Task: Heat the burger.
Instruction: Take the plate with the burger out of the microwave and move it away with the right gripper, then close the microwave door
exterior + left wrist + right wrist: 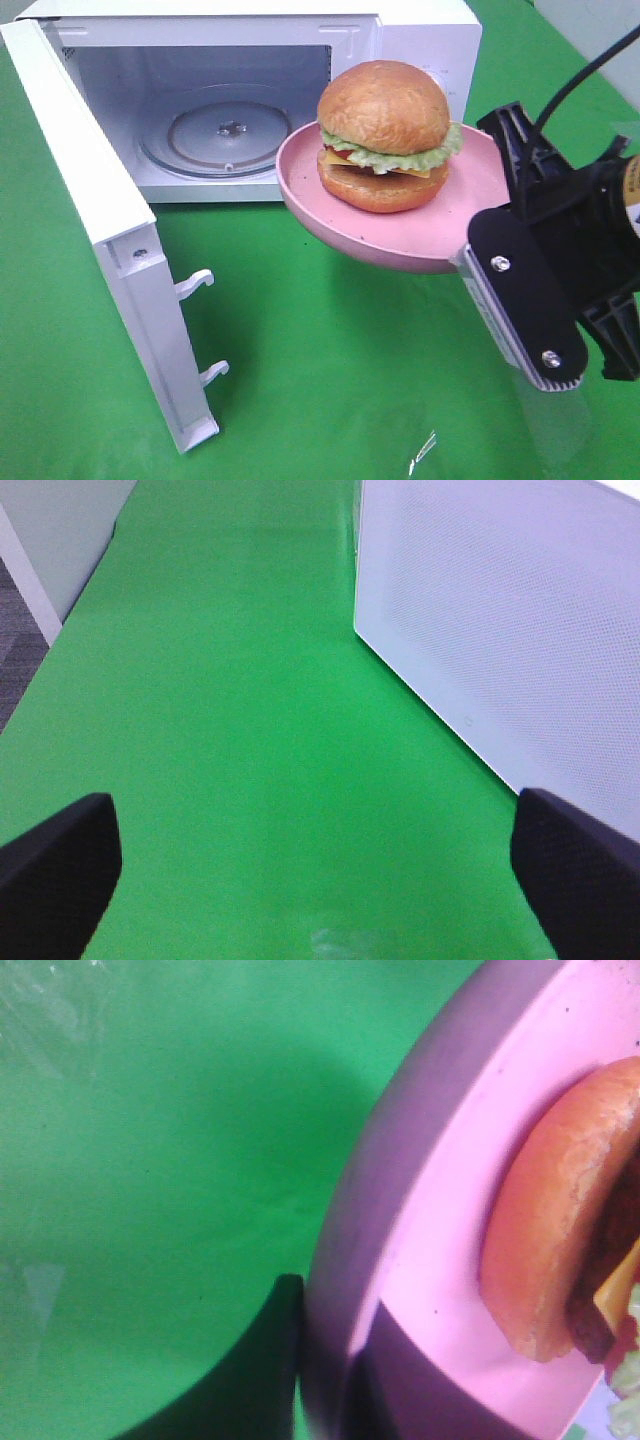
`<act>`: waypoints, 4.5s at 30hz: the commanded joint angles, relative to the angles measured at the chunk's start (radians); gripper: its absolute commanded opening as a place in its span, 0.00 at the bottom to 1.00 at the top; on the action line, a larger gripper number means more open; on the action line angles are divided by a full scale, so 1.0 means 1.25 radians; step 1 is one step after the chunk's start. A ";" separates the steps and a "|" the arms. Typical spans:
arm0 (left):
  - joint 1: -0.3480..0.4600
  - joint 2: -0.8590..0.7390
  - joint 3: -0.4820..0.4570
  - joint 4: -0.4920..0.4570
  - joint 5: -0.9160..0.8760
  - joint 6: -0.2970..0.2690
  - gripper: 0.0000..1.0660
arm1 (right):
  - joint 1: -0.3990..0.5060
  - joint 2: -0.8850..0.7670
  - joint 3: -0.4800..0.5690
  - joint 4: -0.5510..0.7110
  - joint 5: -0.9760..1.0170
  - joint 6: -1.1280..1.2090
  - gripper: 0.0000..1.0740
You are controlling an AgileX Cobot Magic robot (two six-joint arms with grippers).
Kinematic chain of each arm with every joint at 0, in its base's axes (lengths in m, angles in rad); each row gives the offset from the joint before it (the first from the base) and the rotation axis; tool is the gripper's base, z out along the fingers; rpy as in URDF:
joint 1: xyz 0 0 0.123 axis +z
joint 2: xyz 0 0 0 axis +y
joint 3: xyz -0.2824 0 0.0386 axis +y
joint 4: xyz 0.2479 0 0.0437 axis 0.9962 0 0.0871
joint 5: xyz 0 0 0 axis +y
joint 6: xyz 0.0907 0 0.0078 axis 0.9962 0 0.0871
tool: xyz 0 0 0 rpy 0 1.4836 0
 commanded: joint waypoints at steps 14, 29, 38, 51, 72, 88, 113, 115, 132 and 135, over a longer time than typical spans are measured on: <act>0.000 -0.012 0.003 -0.002 -0.011 -0.001 0.92 | -0.002 -0.160 0.049 -0.177 0.205 0.321 0.00; 0.000 -0.012 0.003 -0.002 -0.011 -0.001 0.92 | -0.002 -0.160 0.049 -0.268 0.444 0.722 0.00; 0.000 -0.012 0.003 -0.002 -0.011 -0.001 0.92 | -0.002 -0.134 0.049 -0.272 0.502 0.904 0.00; 0.000 -0.012 0.003 -0.002 -0.011 -0.001 0.92 | -0.004 0.085 0.049 -0.400 0.498 1.302 0.00; 0.000 -0.012 0.003 -0.002 -0.011 -0.001 0.92 | -0.218 0.434 0.046 -0.420 0.292 1.423 0.00; 0.000 -0.012 0.003 -0.002 -0.011 -0.001 0.92 | -0.232 0.476 0.010 -0.351 0.285 1.478 0.30; 0.000 -0.012 0.003 -0.002 -0.011 -0.001 0.92 | -0.232 -0.127 -0.059 0.159 0.443 1.003 0.80; 0.000 -0.012 0.003 -0.002 -0.011 -0.001 0.92 | -0.232 -0.145 -0.059 0.159 0.455 1.003 0.80; 0.000 -0.012 0.003 -0.002 -0.011 -0.001 0.92 | -0.232 -0.565 0.072 0.163 0.481 1.030 0.74; 0.000 -0.012 0.003 -0.002 -0.011 -0.001 0.92 | -0.262 -0.662 0.093 0.180 0.479 1.033 0.73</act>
